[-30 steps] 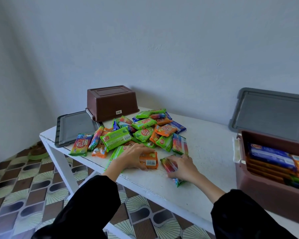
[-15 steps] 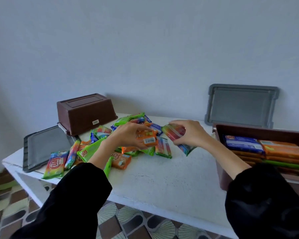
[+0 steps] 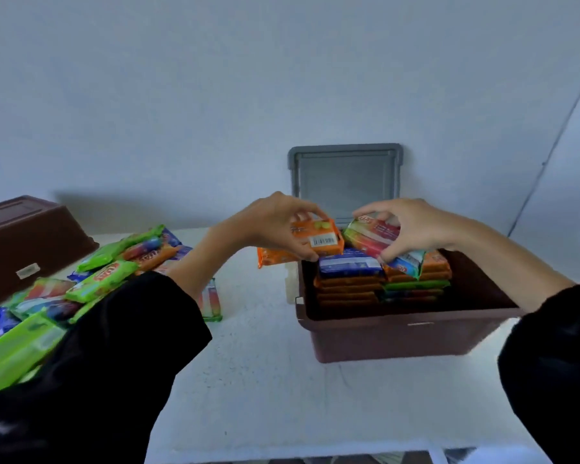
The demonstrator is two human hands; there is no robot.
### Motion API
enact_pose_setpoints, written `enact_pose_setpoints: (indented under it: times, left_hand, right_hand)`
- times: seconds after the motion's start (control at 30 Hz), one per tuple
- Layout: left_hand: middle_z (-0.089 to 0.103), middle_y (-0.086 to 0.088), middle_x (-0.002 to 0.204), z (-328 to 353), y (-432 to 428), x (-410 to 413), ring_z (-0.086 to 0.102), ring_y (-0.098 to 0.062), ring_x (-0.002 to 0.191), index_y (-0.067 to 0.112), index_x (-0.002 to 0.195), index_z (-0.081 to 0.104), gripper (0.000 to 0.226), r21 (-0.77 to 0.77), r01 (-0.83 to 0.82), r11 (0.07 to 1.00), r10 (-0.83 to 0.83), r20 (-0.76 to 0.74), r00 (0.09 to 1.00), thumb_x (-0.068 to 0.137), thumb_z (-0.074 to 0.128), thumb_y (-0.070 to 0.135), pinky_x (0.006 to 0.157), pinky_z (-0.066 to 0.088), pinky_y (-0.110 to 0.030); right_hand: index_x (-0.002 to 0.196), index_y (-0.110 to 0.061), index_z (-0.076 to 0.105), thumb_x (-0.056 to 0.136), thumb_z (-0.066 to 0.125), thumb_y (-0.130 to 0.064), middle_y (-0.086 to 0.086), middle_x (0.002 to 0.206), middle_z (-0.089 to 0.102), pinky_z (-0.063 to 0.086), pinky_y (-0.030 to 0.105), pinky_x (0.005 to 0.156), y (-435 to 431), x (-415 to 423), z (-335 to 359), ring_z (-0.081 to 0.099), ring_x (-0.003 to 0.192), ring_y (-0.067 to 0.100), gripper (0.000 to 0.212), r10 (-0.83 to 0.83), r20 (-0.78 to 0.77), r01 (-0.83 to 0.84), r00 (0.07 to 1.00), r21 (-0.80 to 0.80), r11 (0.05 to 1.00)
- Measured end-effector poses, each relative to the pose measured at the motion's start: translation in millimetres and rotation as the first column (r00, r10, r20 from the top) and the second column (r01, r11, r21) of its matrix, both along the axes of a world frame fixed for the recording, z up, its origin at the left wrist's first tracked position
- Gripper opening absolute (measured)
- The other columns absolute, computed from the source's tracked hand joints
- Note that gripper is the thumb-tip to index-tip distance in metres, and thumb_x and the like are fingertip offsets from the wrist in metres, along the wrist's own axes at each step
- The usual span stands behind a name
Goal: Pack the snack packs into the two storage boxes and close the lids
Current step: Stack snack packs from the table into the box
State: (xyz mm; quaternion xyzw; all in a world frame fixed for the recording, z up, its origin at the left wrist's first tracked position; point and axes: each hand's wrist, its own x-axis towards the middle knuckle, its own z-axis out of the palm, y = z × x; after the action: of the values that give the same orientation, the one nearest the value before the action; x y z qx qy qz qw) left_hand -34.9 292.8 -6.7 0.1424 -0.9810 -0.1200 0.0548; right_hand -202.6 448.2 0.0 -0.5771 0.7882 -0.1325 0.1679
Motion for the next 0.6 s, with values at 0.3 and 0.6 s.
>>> enact_pose_setpoints:
  times: [0.3,0.6]
  left_hand:
    - [0.059,0.005,0.118,-52.3,26.3,-84.7,0.056,-0.011,0.102,0.03,0.127,0.045,0.07,0.028,0.067,0.997,-0.071,0.184,0.98,0.067,0.074,0.053,0.087,0.05,-0.031]
    - [0.06,0.009,0.11,-71.5,52.8,-89.3,0.053,-0.008,0.094,0.034,0.123,0.041,0.069,-0.05,0.158,0.986,-0.128,0.371,0.92,0.066,0.07,0.059,0.078,0.047,-0.031]
  right_hand:
    - [0.132,-0.037,0.039,0.067,0.08,-0.024,-0.016,0.106,0.035,0.034,0.007,0.073,14.7,-86.2,-45.4,0.039,0.097,0.003,0.078,0.301,-0.075,-0.28,0.951,0.207,0.937]
    - [0.134,-0.044,0.03,0.066,0.076,-0.029,-0.017,0.127,0.039,0.042,0.025,0.094,30.6,-84.2,-70.5,0.04,0.116,0.005,0.083,0.498,-0.193,-0.444,0.845,0.264,0.856]
